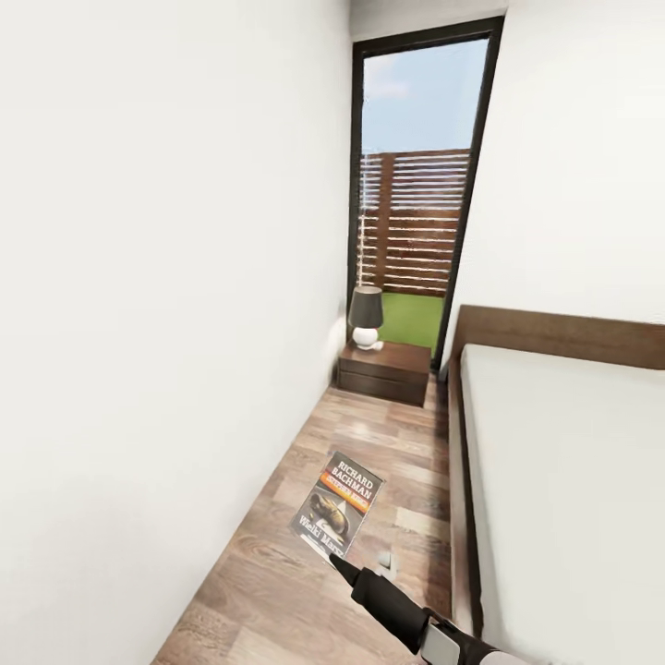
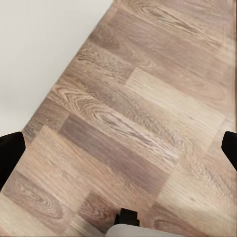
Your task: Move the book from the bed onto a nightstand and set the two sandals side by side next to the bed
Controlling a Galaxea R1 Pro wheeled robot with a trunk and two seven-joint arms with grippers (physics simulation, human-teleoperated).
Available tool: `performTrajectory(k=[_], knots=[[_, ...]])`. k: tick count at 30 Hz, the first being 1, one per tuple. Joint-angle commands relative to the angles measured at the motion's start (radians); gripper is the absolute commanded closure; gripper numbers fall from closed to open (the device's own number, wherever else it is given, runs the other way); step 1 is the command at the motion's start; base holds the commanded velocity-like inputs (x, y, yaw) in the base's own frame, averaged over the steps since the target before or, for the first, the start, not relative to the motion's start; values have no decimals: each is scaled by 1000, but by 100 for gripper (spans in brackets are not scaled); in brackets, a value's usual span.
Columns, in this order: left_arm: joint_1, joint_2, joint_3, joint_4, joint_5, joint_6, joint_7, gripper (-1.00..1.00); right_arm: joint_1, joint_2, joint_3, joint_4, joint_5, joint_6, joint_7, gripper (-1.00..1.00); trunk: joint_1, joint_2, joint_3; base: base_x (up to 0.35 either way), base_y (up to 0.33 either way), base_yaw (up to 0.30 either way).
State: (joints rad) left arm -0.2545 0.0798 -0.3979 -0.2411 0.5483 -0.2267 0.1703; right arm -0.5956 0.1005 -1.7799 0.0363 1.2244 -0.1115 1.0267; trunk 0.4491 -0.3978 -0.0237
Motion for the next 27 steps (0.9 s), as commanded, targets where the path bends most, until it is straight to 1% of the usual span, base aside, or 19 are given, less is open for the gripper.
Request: performTrajectory(k=[1,6,13,19,27], knots=[[0,1,-9,-1,6,-2,6,-100,-1,1,-6,-1,10,-10,0,100,1,-2,-2,118,111,-278],[0,0,-9,-1,6,-3,6,-100,-1,1,-6,-1,10,-10,-1,100,1,-2,-2,173,158,-178],[0,0,-9,-1,6,-3,6,-100,-1,1,-6,-1,10,-10,-1,100,1,-2,-2,250,144,-53],[0,0,-9,-1,6,-3,6,-100,-1,0,-6,-1,10,-10,-1,100,1,-2,0,301,50,-102],[0,0,-9,-1,5,-3,6,-100,-1,0,0,-1,10,-10,-1,100,1,-2,3,320,13,-219]])
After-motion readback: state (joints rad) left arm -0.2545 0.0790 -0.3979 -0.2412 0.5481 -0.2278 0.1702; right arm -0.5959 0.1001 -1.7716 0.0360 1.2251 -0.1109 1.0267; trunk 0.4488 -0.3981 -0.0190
